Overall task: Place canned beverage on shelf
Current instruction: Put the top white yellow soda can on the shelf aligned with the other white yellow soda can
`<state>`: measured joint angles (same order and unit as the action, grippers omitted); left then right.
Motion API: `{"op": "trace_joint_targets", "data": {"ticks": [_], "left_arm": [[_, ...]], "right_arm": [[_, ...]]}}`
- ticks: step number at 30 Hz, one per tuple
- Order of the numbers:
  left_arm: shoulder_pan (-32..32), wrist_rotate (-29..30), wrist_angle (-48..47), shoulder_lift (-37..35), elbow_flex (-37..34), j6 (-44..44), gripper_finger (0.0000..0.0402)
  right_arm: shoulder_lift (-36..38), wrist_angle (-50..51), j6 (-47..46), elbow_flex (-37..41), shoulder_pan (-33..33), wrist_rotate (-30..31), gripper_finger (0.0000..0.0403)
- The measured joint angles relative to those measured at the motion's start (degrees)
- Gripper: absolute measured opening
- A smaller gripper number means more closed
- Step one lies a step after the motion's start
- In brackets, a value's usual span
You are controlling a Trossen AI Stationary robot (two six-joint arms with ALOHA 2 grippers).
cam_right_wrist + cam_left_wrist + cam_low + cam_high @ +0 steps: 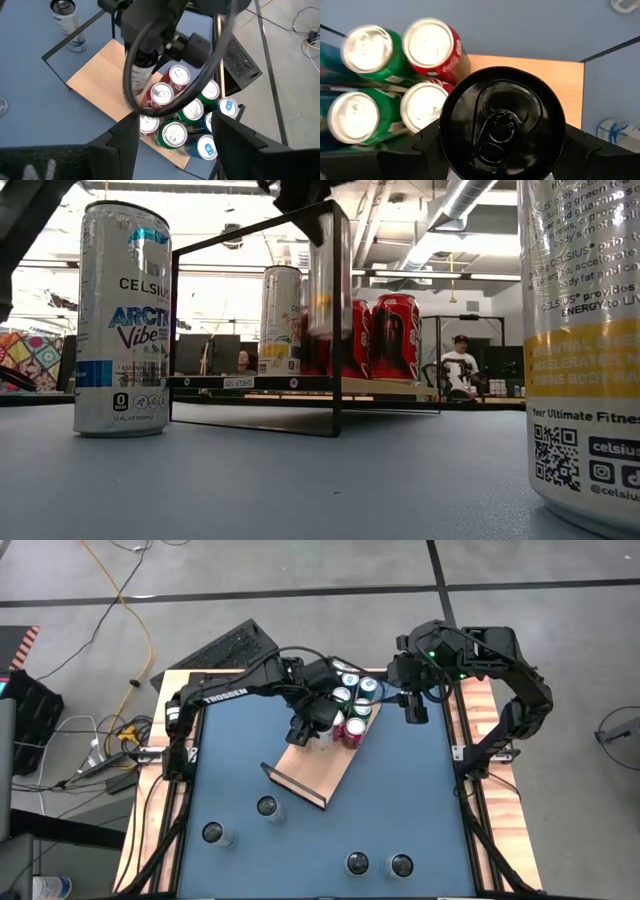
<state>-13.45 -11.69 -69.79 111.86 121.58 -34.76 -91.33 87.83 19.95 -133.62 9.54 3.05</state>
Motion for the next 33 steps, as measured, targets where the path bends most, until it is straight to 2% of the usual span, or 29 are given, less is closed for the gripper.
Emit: {"op": "trace_joint_targets", "data": {"ticks": [5, 33], "left_arm": [[0.15, 0.66, 0.94, 0.42, -2.07, -0.16, 0.0237], [3.51, 5.37, 1.02, 2.94, -2.14, 2.43, 0.0237]], "right_arm": [[0.00, 0.23, -0.01, 0.00, 0.00, -0.04, 0.0228], [0.00, 2.36, -0.49, 0.00, -0.02, -0.35, 0.0228]]}}
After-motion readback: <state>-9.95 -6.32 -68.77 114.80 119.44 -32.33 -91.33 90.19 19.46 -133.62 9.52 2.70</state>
